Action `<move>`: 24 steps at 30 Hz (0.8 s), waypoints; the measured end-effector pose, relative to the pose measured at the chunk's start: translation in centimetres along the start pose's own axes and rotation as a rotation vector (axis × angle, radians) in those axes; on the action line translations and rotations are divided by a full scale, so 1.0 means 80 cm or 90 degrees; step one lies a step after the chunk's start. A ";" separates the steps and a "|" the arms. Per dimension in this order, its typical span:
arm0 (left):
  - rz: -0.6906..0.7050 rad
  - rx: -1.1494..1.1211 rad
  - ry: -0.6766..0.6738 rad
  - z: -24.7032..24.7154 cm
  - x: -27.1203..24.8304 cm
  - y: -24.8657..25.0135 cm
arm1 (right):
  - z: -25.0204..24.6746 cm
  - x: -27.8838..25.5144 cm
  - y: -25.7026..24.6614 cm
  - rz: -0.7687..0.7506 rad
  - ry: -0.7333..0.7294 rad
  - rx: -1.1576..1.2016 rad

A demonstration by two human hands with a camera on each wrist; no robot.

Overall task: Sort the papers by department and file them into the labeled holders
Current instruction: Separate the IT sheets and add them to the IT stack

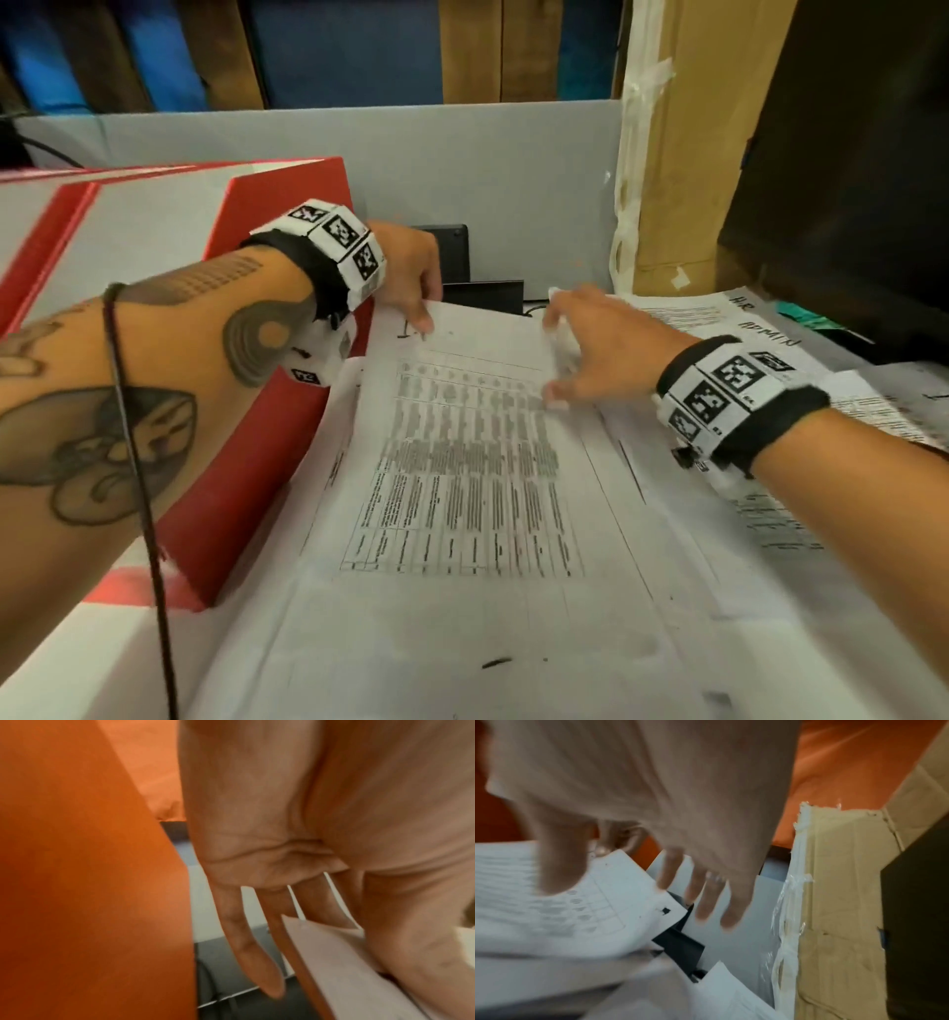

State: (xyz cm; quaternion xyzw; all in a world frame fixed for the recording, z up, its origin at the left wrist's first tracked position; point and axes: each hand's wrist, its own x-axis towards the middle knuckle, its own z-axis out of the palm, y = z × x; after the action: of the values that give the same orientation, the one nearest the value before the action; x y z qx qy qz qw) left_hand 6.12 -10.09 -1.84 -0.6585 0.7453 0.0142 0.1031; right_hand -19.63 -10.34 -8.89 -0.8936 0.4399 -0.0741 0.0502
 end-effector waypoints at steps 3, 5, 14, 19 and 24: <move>0.072 -0.159 -0.052 -0.015 -0.010 0.030 | -0.009 0.014 -0.018 -0.063 0.150 0.178; 0.070 -0.347 -0.066 -0.018 -0.013 0.045 | -0.015 0.022 -0.008 -0.078 0.111 0.202; -0.153 0.156 -0.296 0.037 0.003 0.005 | -0.008 -0.001 0.058 -0.017 0.031 0.252; -0.136 0.213 -0.160 0.045 0.000 0.011 | -0.009 0.001 0.048 -0.017 0.041 0.266; -0.129 0.206 -0.081 0.013 -0.006 0.020 | -0.008 0.006 0.029 -0.023 0.072 0.224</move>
State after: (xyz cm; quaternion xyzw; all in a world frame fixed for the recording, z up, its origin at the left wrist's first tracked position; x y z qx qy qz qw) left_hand 4.71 -9.25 -3.00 -0.7026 0.6599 -0.0745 0.2555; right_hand -21.26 -12.10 -8.60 -0.8730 0.4063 -0.2013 0.1795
